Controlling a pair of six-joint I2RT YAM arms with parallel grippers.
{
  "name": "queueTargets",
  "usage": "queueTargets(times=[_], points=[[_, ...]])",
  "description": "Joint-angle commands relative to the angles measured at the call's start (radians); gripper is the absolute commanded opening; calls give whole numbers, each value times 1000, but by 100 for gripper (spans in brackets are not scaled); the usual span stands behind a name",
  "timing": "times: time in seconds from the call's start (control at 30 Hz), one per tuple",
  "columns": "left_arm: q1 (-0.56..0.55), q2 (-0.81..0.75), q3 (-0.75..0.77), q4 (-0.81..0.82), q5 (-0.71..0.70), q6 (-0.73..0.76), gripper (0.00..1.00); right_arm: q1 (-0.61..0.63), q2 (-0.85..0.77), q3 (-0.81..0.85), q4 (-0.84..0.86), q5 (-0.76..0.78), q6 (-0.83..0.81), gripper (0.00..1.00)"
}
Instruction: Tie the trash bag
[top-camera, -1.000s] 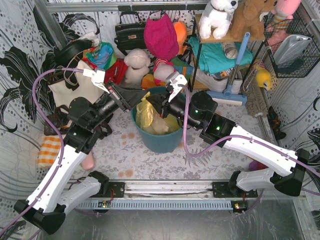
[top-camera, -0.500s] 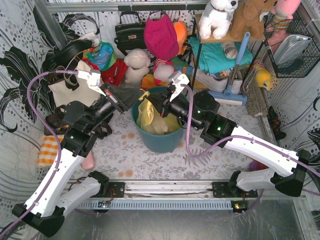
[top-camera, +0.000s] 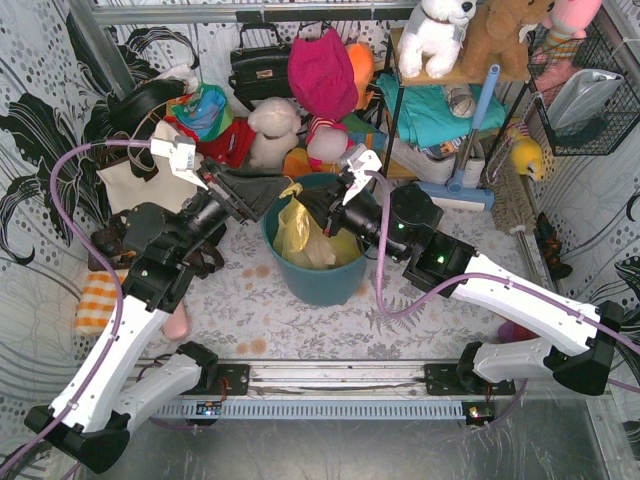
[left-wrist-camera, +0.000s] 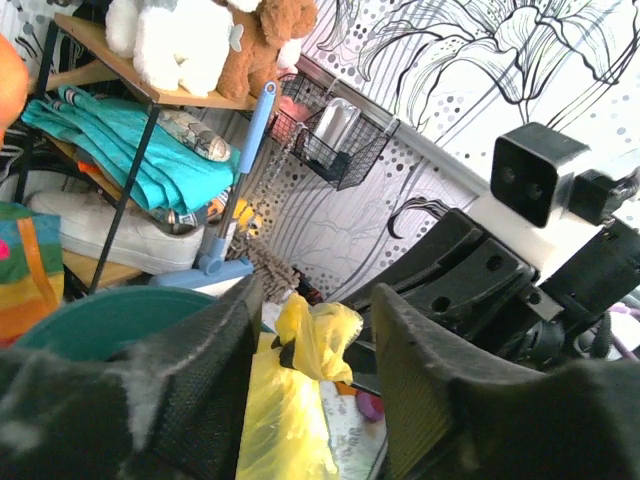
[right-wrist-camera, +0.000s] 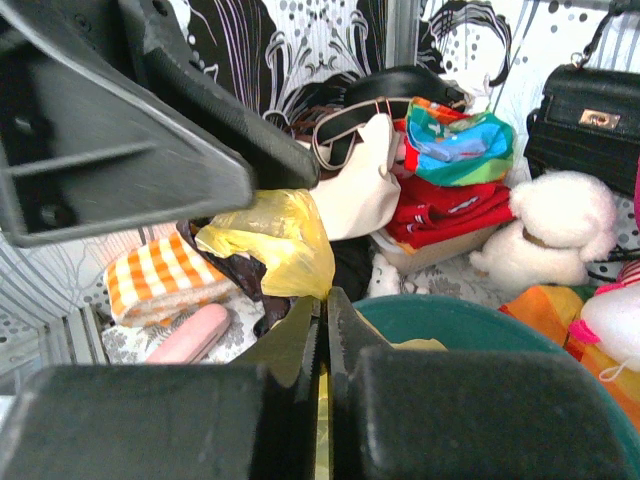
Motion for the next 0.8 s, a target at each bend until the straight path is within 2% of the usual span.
queueTargets(times=[0.0, 0.13, 0.43, 0.77], points=[[1, -39, 55, -76, -47, 30, 62, 0, -20, -4, 11, 12, 17, 0], [1, -43, 68, -145, -21, -20, 70, 0, -18, 0, 12, 9, 17, 0], [1, -24, 43, -146, 54, -92, 72, 0, -16, 4, 12, 2, 22, 0], [1, 32, 70, 1, 158, -148, 50, 0, -13, 6, 9, 4, 24, 0]])
